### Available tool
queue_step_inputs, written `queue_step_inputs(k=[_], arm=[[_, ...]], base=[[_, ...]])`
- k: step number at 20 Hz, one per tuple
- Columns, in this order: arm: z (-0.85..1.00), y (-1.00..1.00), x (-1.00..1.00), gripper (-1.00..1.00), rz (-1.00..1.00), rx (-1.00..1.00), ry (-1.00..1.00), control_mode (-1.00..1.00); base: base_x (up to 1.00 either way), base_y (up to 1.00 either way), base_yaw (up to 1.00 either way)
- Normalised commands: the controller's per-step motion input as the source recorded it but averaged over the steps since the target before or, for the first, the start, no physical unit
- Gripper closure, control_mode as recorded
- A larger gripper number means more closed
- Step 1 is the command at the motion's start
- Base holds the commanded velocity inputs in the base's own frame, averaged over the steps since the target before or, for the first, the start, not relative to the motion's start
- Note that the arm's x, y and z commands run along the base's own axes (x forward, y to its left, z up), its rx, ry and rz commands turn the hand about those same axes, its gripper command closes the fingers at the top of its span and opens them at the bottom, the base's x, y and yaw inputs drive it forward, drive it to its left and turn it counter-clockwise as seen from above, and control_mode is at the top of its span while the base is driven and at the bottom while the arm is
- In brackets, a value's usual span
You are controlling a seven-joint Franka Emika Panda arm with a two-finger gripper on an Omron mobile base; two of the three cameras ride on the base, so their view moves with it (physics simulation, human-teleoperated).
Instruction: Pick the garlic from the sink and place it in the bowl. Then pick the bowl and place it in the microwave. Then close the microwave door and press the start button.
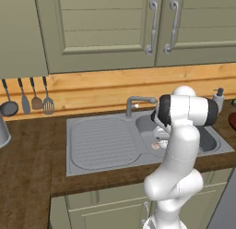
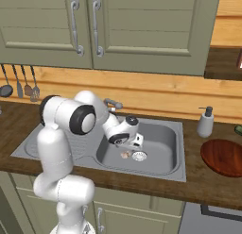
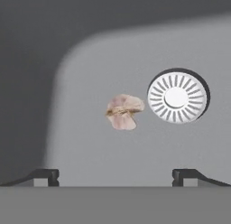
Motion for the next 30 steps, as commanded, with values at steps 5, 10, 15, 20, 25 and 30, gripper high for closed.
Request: queue_step_inputs(k=[5,10,15,20,25,30], arm=[[-0.17,-0.09,0.19,-1.00,0.00,0.00,0.00,-1.00],[-0.15,0.06,0.04,-1.00,0.00,-0.01,0.02,-1.00],[-0.21,0.18,0.02,-1.00,0.00,-0.03,0.00,-1.00],[-0.11,0.07,0.19,-1.00,0.00,0.00,0.00,-1.00],[-0.20,-0.01,0.32,-1.00,0.00,0.00,0.00,-1.00],[-0.33,-0.03,0.24,-1.00,0.00,0.00,0.01,-1.00]], base=[[0.00,0.00,0.00],[0.00,0.00,0.00],[0.00,0.00,0.00],[0.00,0.00,0.00],[0.00,0.00,0.00],[0.00,0.00,0.00]])
